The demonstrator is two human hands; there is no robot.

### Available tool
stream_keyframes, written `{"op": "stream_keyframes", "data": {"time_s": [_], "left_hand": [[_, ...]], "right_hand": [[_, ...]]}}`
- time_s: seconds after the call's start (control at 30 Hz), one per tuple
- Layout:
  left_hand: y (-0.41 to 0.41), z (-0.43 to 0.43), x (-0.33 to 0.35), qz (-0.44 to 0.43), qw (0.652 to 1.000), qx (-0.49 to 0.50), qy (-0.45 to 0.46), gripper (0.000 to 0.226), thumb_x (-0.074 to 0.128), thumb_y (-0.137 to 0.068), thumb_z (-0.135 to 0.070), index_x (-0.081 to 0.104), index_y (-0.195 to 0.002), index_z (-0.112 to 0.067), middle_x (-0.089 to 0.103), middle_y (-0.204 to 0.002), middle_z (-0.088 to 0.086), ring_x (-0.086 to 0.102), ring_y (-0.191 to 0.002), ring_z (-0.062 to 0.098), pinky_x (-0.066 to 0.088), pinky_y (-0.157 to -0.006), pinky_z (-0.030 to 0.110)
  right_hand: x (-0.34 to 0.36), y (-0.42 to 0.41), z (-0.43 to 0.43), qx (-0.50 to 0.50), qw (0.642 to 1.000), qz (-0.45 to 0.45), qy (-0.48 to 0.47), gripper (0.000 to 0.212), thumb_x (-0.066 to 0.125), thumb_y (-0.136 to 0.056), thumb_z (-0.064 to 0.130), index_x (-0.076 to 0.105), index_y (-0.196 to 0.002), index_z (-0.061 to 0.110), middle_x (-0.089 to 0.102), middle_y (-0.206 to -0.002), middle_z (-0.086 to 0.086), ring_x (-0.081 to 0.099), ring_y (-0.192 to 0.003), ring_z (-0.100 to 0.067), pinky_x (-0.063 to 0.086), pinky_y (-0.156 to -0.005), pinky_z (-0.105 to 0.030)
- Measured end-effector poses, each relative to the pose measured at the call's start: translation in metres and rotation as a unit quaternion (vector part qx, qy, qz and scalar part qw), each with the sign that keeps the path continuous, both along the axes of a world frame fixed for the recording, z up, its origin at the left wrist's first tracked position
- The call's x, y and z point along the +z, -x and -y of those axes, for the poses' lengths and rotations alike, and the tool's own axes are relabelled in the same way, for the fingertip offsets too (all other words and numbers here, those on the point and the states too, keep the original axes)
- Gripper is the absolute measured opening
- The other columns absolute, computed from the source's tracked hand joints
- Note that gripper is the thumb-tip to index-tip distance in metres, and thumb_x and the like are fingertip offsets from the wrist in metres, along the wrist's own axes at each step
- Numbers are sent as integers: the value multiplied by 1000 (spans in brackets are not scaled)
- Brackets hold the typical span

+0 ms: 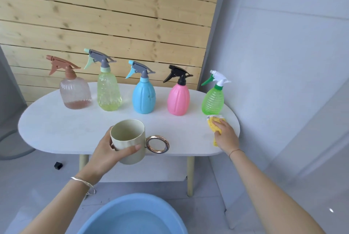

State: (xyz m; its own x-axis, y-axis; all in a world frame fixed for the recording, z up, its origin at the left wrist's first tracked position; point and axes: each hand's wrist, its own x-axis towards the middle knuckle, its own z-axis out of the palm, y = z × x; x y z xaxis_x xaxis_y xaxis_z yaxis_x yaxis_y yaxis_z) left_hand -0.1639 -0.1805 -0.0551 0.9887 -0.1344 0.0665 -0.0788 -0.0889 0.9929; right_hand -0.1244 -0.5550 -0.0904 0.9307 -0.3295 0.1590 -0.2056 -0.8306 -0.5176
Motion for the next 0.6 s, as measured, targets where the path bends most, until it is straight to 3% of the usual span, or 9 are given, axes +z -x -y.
{"op": "stream_keyframes", "data": {"time_s": [0.27,0.6], "left_hand": [[-1,22,-2,-8,1000,-6,2,82,82,-36,-49,56,-113,-34,69,-106,-9,64,-88,-4,48,-68,11],[-19,68,29,19,1000,-7,24,83,81,-38,-54,54,-114,-33,65,-112,-9,61,-101,5,48,-74,18]], "right_hand": [[0,26,41,-57,998,-7,18,54,43,-86,-1,51,-136,19,38,-149,-3,41,-130,-25,38,-96,-32],[-5,80,-42,63,998,6,21,53,50,-89,10,49,-136,34,33,-151,10,33,-137,-12,33,-103,-24]]}}
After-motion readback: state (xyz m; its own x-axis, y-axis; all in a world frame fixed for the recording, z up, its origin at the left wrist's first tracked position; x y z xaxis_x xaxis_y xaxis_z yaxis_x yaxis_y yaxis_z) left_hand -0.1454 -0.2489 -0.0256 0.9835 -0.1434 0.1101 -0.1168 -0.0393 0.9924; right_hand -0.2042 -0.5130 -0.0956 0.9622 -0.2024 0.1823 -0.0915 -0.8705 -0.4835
